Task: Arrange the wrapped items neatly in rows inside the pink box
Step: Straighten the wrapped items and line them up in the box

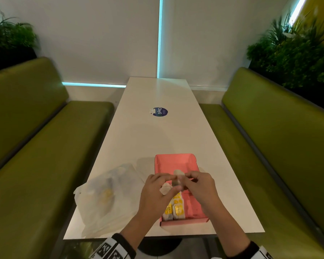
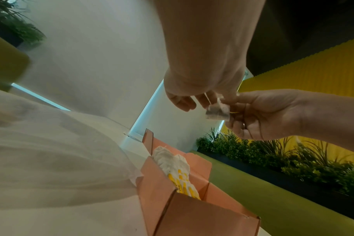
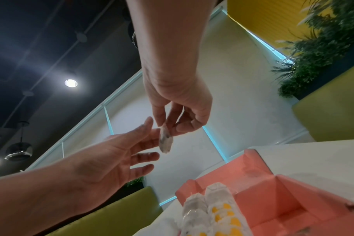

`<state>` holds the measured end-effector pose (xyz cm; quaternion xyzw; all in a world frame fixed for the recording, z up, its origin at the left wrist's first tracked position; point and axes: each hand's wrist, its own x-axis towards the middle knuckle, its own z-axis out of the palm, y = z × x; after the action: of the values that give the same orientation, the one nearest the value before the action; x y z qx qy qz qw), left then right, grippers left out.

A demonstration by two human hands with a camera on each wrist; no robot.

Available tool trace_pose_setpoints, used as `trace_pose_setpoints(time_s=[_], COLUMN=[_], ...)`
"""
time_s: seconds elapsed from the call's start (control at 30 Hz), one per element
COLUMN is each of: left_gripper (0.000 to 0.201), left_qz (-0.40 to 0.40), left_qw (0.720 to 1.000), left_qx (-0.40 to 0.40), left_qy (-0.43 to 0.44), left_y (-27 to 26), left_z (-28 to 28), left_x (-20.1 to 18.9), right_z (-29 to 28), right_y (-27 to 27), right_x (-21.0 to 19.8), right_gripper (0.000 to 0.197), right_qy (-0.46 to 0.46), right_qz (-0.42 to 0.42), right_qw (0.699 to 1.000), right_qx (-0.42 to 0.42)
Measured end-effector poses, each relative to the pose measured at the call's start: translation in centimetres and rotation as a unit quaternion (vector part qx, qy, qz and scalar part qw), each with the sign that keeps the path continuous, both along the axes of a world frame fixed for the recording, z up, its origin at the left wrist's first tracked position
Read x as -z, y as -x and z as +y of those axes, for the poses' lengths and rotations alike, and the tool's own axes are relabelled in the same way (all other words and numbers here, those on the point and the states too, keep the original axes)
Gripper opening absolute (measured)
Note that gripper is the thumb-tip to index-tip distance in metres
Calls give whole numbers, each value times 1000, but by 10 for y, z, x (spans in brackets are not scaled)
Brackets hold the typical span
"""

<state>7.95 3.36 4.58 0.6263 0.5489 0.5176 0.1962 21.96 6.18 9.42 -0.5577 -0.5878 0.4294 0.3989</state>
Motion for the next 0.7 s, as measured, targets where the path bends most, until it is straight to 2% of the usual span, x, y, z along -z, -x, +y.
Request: trace_pose_setpoints(time_s=[0.07, 0.1, 0.17, 0.27, 0.37, 0.43, 0.5, 0.6, 0.7], left_gripper=[30, 20, 15, 8, 17, 24, 27, 23, 16], left_qz=[-5, -23, -75, -171, -221, -236, -240, -230, -220], left_qw=[999, 999, 994, 974, 956, 947, 942, 938, 937], left_qx=[-14, -17, -4, 35, 70, 85, 95, 111, 115], left_qy=[30, 46, 82, 142, 182, 202, 215, 233, 247], left_y=[-1, -2, 0, 5, 6, 6, 7, 7, 7], left_z=[0, 1, 3, 4, 4, 3, 2, 2, 2], left_x=[-4, -6, -6, -5, -7, -7, -7, -6, -4], right_z=[-4, -5, -3, 2, 5, 5, 6, 9, 11], right_y=[3, 4, 2, -4, -11, -13, -13, -11, -9], right_x=[-1, -2, -2, -3, 0, 0, 1, 5, 6], right_gripper=[17, 18, 23, 4, 33, 42, 34, 20, 19], right_qy=[22, 38, 53, 7, -12, 2, -3, -70, -76], right_qz=[10, 17, 4, -8, -36, -72, -88, -98, -70], right_qw=[999, 998, 997, 1000, 996, 987, 982, 982, 991], right_qx=[-26, -38, -50, -22, -81, -142, -167, -143, -90])
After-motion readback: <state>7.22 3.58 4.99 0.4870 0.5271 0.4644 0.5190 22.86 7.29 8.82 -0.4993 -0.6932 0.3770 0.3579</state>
